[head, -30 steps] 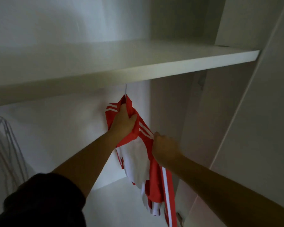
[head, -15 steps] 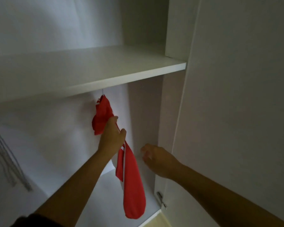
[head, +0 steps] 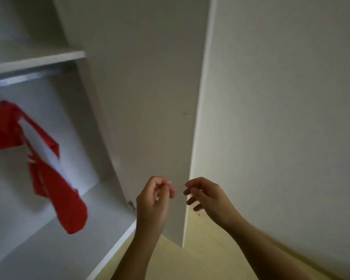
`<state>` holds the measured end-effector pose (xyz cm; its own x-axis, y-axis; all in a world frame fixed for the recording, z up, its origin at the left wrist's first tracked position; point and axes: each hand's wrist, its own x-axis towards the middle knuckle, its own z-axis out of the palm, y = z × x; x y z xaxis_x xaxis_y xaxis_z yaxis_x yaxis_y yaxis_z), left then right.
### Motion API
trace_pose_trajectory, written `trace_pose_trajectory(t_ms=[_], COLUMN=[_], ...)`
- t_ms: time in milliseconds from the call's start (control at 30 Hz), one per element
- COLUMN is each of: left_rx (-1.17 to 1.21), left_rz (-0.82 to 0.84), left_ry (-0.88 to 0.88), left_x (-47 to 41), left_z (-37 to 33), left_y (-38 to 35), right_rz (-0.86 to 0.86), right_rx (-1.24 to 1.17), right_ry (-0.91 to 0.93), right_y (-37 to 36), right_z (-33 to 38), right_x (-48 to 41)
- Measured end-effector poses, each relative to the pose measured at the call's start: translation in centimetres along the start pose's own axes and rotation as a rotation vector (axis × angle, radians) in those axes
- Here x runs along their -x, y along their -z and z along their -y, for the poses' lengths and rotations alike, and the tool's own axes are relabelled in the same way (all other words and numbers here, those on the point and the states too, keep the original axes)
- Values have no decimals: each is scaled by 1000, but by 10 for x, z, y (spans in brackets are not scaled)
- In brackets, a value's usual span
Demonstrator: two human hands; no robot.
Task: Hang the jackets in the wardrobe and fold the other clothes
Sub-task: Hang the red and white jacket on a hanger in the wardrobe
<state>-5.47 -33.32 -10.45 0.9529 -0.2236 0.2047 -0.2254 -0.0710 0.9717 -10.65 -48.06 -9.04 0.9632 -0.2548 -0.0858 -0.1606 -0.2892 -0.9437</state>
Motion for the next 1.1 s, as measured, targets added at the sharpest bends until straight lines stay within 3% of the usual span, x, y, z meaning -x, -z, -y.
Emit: trace_pose_trajectory(t_ms=[300, 433, 667, 867, 1100], left_rx=[219, 254, 321, 301, 266], left_rz=[578, 863, 1279, 1533, 1778], left_ry=[-104, -148, -49, -50, -72], left_x=[104, 158, 272, 340, 419], left_z=[-56, -72, -84, -96, -116], left_y=[-249, -350, -505, -652, -803], right_rz=[-684, -1001, -1474, -1736, -1915], right_rx=[-189, -317, -470, -524, -617], right_ry=[-163, -233, -344, -418, -509], right_y=[204, 256, 337, 432, 522], right_z=[-89, -131, -199, -256, -304], right_x=[194, 279, 405, 473, 545])
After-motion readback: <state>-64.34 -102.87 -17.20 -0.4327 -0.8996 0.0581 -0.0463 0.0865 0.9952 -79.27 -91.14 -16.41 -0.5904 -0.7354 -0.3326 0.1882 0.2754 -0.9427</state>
